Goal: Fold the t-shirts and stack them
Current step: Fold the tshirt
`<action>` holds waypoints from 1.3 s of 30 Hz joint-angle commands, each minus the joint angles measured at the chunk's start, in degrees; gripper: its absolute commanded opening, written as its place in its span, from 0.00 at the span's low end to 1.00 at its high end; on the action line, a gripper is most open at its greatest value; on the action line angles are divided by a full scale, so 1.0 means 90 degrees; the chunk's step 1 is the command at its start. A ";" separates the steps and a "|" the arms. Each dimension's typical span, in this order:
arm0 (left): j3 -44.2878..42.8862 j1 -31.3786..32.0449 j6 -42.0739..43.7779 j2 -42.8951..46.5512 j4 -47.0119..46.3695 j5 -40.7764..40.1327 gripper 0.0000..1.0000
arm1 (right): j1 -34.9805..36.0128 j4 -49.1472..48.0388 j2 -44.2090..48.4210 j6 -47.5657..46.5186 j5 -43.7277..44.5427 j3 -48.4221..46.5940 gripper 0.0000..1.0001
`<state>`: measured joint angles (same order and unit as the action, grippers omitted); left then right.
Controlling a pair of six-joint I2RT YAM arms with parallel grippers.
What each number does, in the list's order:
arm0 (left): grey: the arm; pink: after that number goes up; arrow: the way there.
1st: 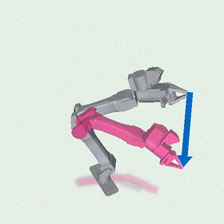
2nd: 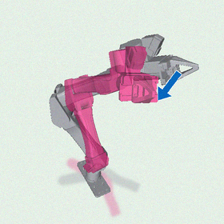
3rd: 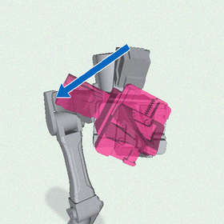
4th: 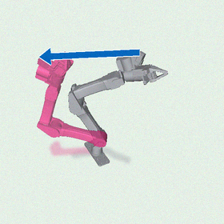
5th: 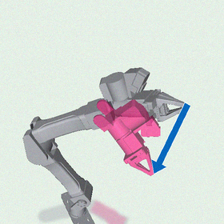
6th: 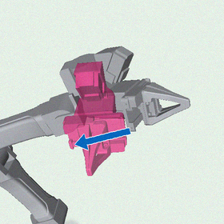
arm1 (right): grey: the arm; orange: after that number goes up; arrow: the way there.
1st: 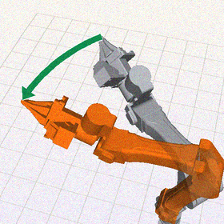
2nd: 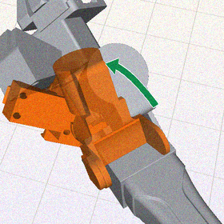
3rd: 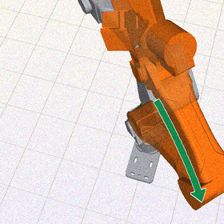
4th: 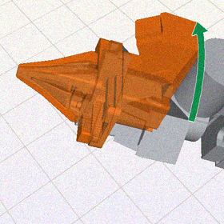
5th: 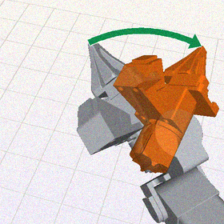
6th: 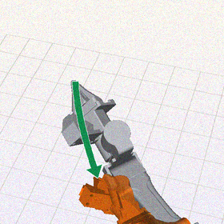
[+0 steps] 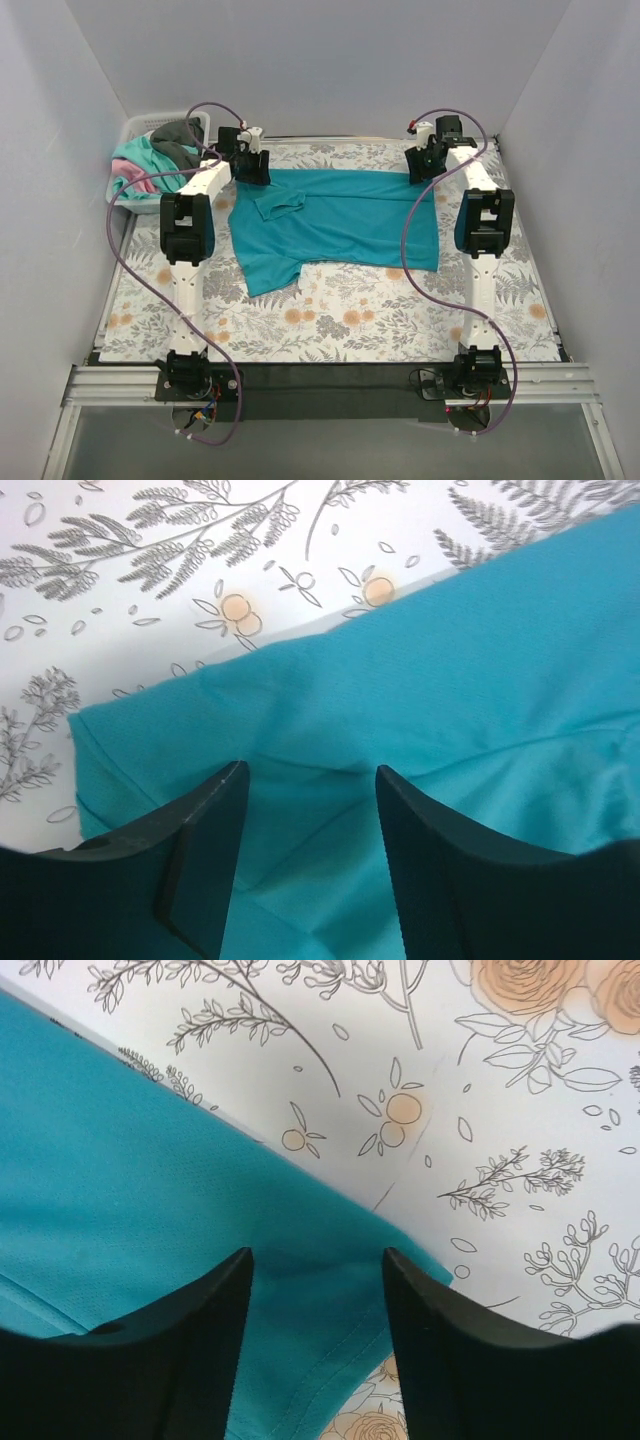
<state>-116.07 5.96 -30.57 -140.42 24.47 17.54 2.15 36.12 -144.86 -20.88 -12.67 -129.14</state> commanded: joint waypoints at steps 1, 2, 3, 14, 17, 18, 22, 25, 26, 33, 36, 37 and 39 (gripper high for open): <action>-0.0190 -0.0095 0.0066 0.0550 0.0367 0.0843 0.51 | -0.0034 -0.0351 0.0546 -0.0189 -0.0055 -0.0134 0.54; -0.0121 -0.0095 0.0037 0.0766 0.0329 0.0970 0.52 | -0.0034 -0.0361 0.1022 -0.0228 -0.0154 0.0012 0.54; 0.0169 -0.0095 0.0027 0.0971 0.0328 0.1068 0.53 | -0.0024 -0.0370 0.1288 -0.0286 -0.0261 0.0468 0.54; 0.4669 -0.0095 0.1977 0.4868 0.0950 0.2445 0.49 | 0.0102 0.0624 0.4305 -0.1409 -0.1493 0.4541 0.38; 0.5597 -0.0095 0.2485 0.5484 0.1099 0.2339 0.49 | 0.0190 0.0723 0.4765 -0.1877 -0.1484 0.5438 0.39; 0.5776 -0.0086 0.2614 0.5727 0.1129 0.2319 0.49 | 0.0229 0.0752 0.4864 -0.1966 -0.1435 0.5617 0.40; 0.6480 0.0021 0.3259 0.6060 0.1295 0.2153 0.50 | 0.0522 0.0733 0.5264 -0.2279 -0.1191 0.6399 0.43; 0.6822 0.0168 0.3377 0.6159 0.1246 0.1919 0.50 | 0.0678 0.0694 0.5411 -0.2318 -0.1064 0.6663 0.44; 0.6861 0.0188 0.3377 0.6149 0.1227 0.1880 0.50 | 0.0717 0.0665 0.5431 -0.2328 -0.1025 0.6712 0.44; 0.7047 0.0256 0.3650 0.6110 0.1217 0.1723 0.49 | 0.0913 0.0567 0.5578 -0.2494 -0.0673 0.7102 0.42; 0.7076 0.0266 0.3709 0.6130 0.1236 0.1694 0.49 | 0.0933 0.0547 0.5714 -0.2543 -0.0517 0.7230 0.43; 0.7086 0.0276 0.3728 0.6130 0.1256 0.1703 0.49 | 0.0933 0.0547 0.5811 -0.2572 -0.0429 0.7288 0.43; 0.7115 0.0305 0.3787 0.6139 0.1266 0.1674 0.49 | 0.0933 0.0547 0.5890 -0.2660 -0.0341 0.7347 0.43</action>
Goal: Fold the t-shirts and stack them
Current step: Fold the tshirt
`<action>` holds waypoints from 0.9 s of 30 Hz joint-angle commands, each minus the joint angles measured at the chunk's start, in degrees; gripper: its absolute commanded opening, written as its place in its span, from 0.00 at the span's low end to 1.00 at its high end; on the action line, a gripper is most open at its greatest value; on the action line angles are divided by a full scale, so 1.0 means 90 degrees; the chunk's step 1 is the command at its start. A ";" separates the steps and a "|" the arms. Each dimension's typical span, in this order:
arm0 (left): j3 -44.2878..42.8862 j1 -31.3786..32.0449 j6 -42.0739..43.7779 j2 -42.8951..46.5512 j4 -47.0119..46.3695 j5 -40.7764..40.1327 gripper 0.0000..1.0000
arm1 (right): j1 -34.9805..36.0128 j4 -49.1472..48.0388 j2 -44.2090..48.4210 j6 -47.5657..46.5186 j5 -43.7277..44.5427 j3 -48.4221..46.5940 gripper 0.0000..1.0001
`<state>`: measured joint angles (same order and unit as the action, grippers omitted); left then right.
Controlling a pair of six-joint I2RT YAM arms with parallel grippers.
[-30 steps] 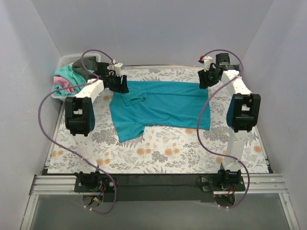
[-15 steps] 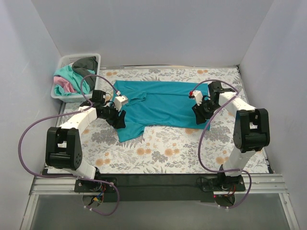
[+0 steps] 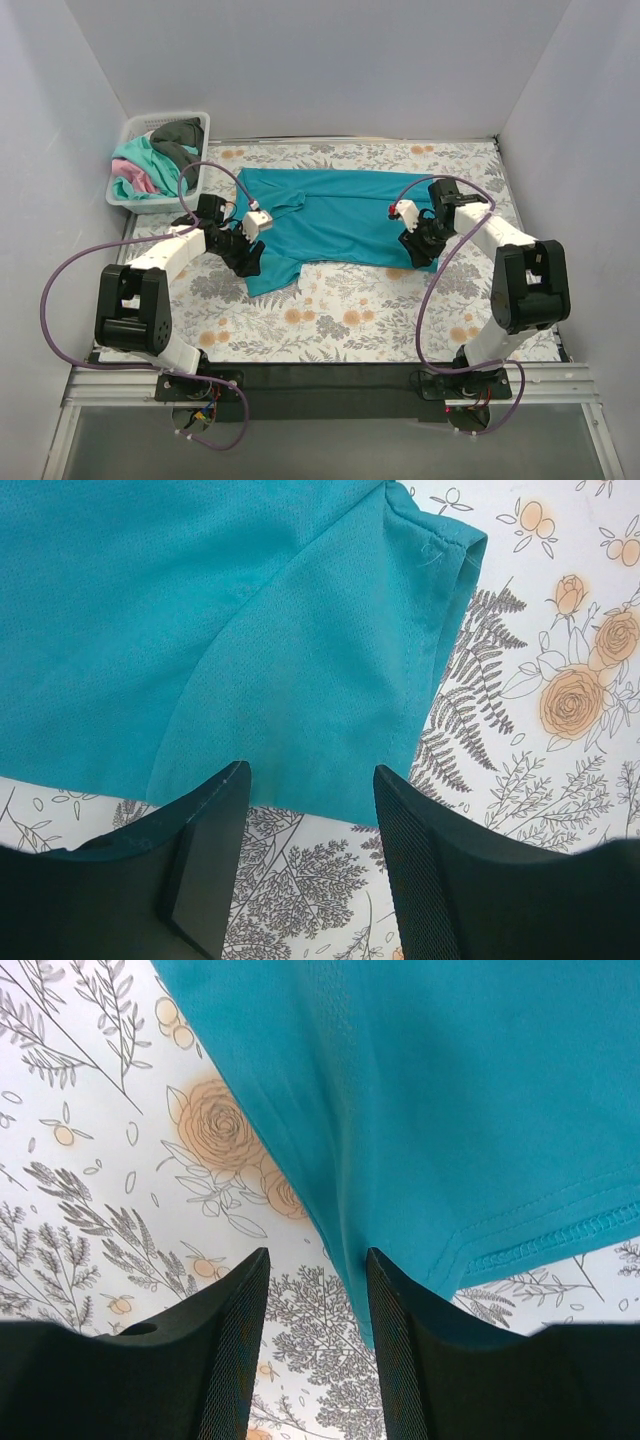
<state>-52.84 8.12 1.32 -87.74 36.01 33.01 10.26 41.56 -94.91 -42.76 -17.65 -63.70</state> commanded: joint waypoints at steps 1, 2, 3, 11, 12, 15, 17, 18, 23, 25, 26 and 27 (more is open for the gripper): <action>0.0109 0.0084 0.0273 0.0296 -0.0007 -0.0055 0.49 | 0.0032 -0.0057 0.0409 -0.0268 0.0252 0.0124 0.43; 0.0129 0.0094 0.0283 0.0287 -0.0007 -0.0065 0.49 | 0.0041 -0.0077 0.0438 -0.0326 0.0281 0.0212 0.43; 0.0138 0.0104 0.0283 0.0277 -0.0007 -0.0074 0.49 | 0.0041 -0.0106 0.0468 -0.0346 0.0301 0.0261 0.43; 0.0139 0.0113 0.0263 0.0218 -0.0056 -0.0153 0.49 | 0.0041 -0.0399 0.0243 -0.0366 0.0614 0.0447 0.43; 0.0139 0.0113 0.0263 0.0228 -0.0056 -0.0153 0.49 | 0.0032 -0.0389 0.0311 -0.0356 0.0584 0.0428 0.43; 0.0158 0.0113 0.0254 0.0267 -0.0026 -0.0133 0.49 | 0.0032 -0.0331 0.0682 -0.0307 0.0448 0.0282 0.41; 0.0129 0.0113 0.0205 0.0248 -0.0026 -0.0123 0.49 | 0.0041 -0.0292 0.0994 -0.0259 0.0341 0.0203 0.41; 0.0109 0.0113 0.0176 0.0238 -0.0026 -0.0123 0.49 | 0.0041 -0.0253 0.1092 -0.0239 0.0292 0.0174 0.40; 0.0012 0.0113 0.0029 0.0189 -0.0065 -0.0036 0.49 | 0.0188 -0.0038 0.1142 -0.0190 0.0115 0.0222 0.30; -0.0037 0.0113 -0.0039 0.0140 -0.0075 -0.0016 0.49 | 0.0256 0.0011 0.0948 -0.0258 0.0222 0.0320 0.26; -0.0076 0.0113 -0.0059 0.0111 -0.0075 -0.0006 0.49 | 0.0256 -0.0018 0.0869 -0.0307 0.0271 0.0398 0.25; -0.0086 0.0113 -0.0059 0.0111 -0.0075 -0.0006 0.49 | 0.0266 -0.0057 0.0810 -0.0336 0.0330 0.0418 0.25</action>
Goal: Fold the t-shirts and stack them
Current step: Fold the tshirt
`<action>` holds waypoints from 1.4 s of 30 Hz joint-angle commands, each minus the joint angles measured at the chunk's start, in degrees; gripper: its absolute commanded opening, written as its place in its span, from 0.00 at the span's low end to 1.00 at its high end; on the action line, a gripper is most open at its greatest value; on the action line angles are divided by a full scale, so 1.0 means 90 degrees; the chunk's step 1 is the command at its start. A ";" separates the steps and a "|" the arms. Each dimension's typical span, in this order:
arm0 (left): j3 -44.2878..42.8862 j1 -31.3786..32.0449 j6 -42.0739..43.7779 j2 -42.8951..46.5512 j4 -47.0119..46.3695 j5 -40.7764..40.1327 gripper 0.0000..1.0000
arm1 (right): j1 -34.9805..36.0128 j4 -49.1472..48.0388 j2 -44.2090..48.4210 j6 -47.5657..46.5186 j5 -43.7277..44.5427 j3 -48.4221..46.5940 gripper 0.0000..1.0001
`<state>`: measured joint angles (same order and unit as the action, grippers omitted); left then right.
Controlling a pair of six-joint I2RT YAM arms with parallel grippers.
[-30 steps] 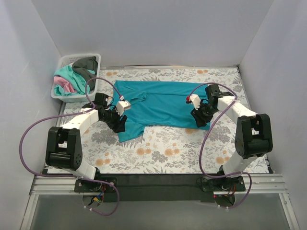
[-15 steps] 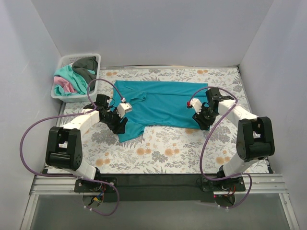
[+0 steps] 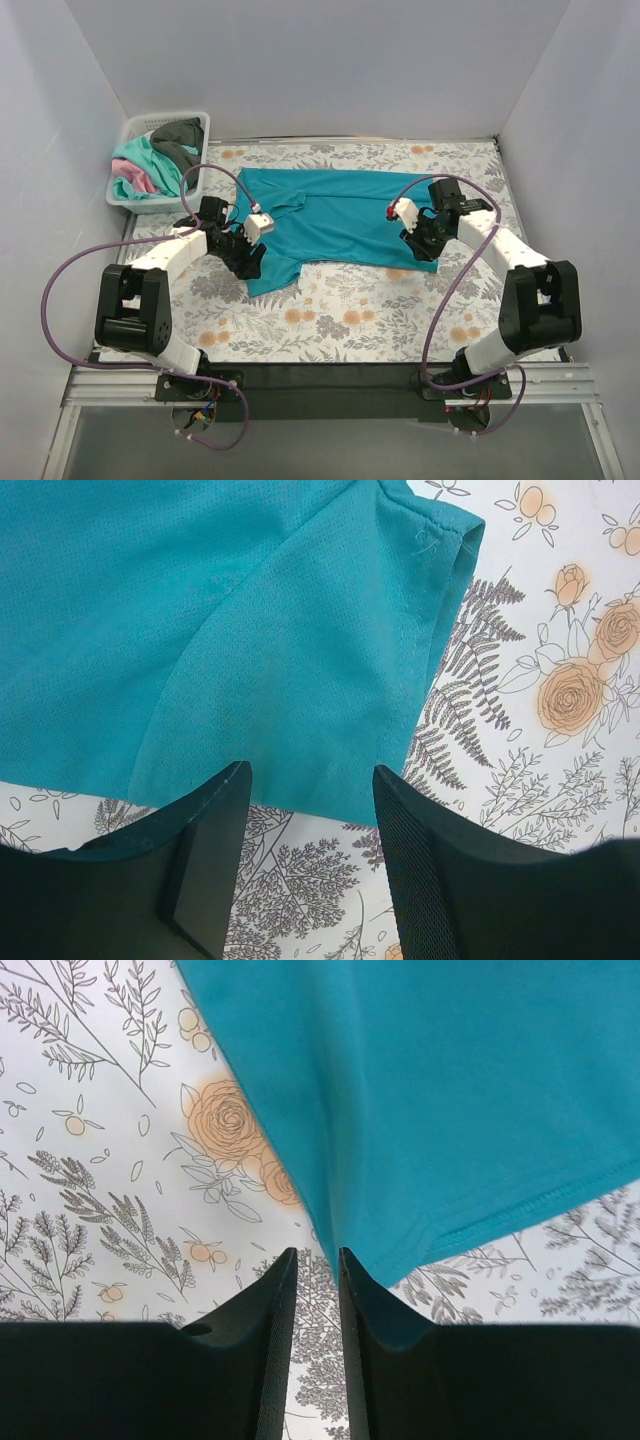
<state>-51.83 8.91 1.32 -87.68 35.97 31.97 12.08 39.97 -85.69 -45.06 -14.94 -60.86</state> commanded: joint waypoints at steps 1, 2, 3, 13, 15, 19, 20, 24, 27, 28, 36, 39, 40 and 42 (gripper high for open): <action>-0.0217 0.0026 -0.0078 0.0084 -0.0080 0.0110 0.49 | 0.0064 0.0081 -0.0389 -0.0101 0.0135 0.0102 0.26; -0.0208 0.0026 -0.0079 0.0084 -0.0090 0.0101 0.49 | 0.0064 0.0033 -0.0459 -0.0111 0.0185 0.0121 0.26; -0.0227 0.0026 -0.0069 0.0074 -0.0080 0.0091 0.49 | 0.0064 -0.0036 -0.0537 -0.0120 0.0243 0.0131 0.27; -0.0130 0.0026 0.0029 -0.0014 -0.0139 -0.0123 0.50 | 0.0055 -0.0593 -0.1084 -0.0325 0.0635 0.0336 0.36; -0.0100 0.0026 0.0068 -0.0082 -0.0168 -0.0153 0.51 | 0.0064 -0.0612 -0.1123 -0.0374 0.0654 0.0414 0.37; -0.0022 0.0026 0.0175 -0.0150 -0.0246 -0.0153 0.51 | 0.0055 -0.0798 -0.1143 -0.0452 0.0800 0.0678 0.38; 0.0026 0.0026 0.0195 -0.0179 -0.0285 -0.0202 0.52 | 0.0064 -0.0866 -0.1143 -0.0472 0.0830 0.0756 0.37; 0.0231 0.0036 0.0350 -0.0258 -0.0480 -0.0445 0.52 | 0.0064 -0.0964 -0.1143 -0.0501 0.0937 0.0864 0.30; 0.0436 0.0084 0.0526 -0.0287 -0.0510 -0.0582 0.49 | 0.0064 -0.1042 -0.1143 -0.0501 0.1035 0.0874 0.18; 0.0505 0.0162 0.0585 -0.0249 -0.0500 -0.0631 0.48 | 0.0064 -0.1061 -0.1143 -0.0501 0.1054 0.0864 0.14; 0.0769 0.0299 0.0644 0.0200 -0.0403 -0.0759 0.45 | 0.0074 -0.1042 -0.0928 -0.0511 0.1074 0.0893 0.05; 0.0798 0.0338 0.0664 0.0172 -0.0393 -0.0817 0.38 | 0.0064 -0.1003 -0.0938 -0.0501 0.1074 0.0864 0.01; 0.0818 0.0367 0.0664 0.0133 -0.0393 -0.0827 0.33 | 0.0064 -0.0984 -0.0938 -0.0501 0.1074 0.0854 0.01; 0.0808 0.0397 0.0625 0.0065 -0.0383 -0.0866 0.19 | 0.0064 -0.0964 -0.0938 -0.0482 0.1064 0.0805 0.01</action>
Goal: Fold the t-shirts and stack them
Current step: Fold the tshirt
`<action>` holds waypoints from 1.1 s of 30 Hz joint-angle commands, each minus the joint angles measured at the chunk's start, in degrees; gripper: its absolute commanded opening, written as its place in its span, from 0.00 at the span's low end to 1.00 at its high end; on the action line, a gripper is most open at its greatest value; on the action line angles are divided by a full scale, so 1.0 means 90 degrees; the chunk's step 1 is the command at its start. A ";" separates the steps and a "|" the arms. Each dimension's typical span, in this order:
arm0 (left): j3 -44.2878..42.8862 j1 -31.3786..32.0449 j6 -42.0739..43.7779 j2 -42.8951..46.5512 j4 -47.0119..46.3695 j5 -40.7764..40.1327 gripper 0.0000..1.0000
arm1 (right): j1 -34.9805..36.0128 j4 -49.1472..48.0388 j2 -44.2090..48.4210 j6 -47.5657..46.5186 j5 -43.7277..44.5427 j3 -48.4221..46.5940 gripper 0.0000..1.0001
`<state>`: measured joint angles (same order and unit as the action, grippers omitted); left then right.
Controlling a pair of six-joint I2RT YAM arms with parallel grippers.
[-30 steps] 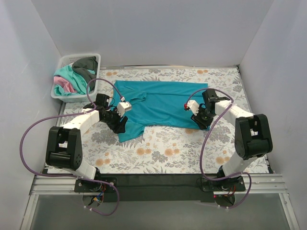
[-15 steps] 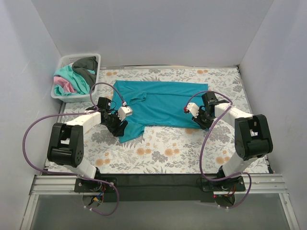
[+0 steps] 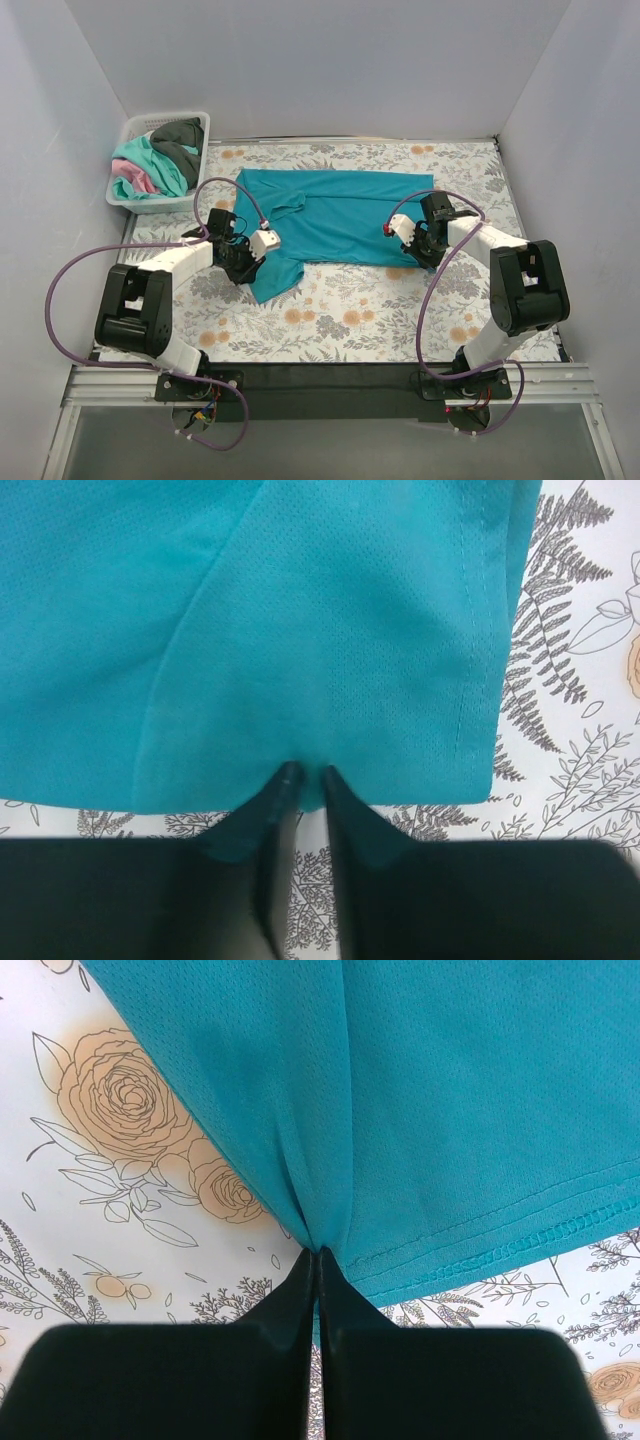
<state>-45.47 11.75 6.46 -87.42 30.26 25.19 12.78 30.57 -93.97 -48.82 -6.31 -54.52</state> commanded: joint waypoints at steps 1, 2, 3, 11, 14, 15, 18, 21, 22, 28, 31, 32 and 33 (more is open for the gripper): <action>0.0092 0.0101 0.0054 0.0026 0.0309 -0.0104 0.14 | -0.0023 0.0100 -0.0008 -0.0064 0.0095 0.0101 0.01; 0.0053 0.0111 0.0054 0.0045 0.0358 -0.0094 0.09 | -0.0013 0.0119 0.0021 -0.0064 0.0086 0.0072 0.01; 0.0024 0.0120 0.0044 0.0074 0.0426 -0.0036 0.00 | -0.0023 0.0139 0.0041 -0.0064 0.0085 0.0052 0.01; -0.0250 0.0111 0.0073 0.0893 0.1491 0.0228 0.00 | -0.0013 0.0519 0.0558 -0.0259 0.0095 0.0032 0.01; -0.0133 0.0111 0.0122 0.1147 0.1628 0.0180 0.00 | -0.0013 0.0588 0.0734 -0.0357 0.0144 0.0159 0.01; -0.0114 0.0111 0.0132 0.1197 0.1638 0.0160 0.00 | -0.0013 0.0607 0.0793 -0.0367 0.0154 0.0189 0.01; -0.0171 0.0101 0.0025 0.1372 0.1716 0.0209 0.00 | -0.0013 0.0695 0.0948 -0.0396 0.0173 0.0238 0.01; -0.0532 -0.0006 -0.0180 0.1441 0.1843 0.0482 0.00 | -0.0033 0.0793 0.1134 -0.0425 0.0144 0.0121 0.01; -0.0649 -0.0084 -0.0219 0.1432 0.1910 0.0550 0.00 | -0.0033 0.0822 0.1164 -0.0435 0.0134 0.0072 0.01; -0.1421 -0.0338 -0.0453 0.1198 0.1775 0.0687 0.00 | -0.0101 0.1056 0.1057 -0.0474 -0.0041 -0.0572 0.01; -0.1792 -0.0416 -0.0620 0.0974 0.1628 0.0697 0.00 | -0.0111 0.1096 0.0794 -0.0494 -0.0022 -0.0885 0.01; -0.1890 -0.0426 -0.0659 0.0789 0.1589 0.0717 0.00 | -0.0130 0.1106 0.0716 -0.0513 -0.0012 -0.0972 0.01; -0.2045 -0.0446 -0.0678 0.0720 0.1521 0.0707 0.00 | -0.0130 0.1115 0.0599 -0.0533 -0.0003 -0.1089 0.01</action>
<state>-60.25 8.34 2.00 -79.05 45.78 29.89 11.97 39.20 -86.41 -52.45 -5.76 -60.82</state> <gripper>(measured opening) 0.012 0.019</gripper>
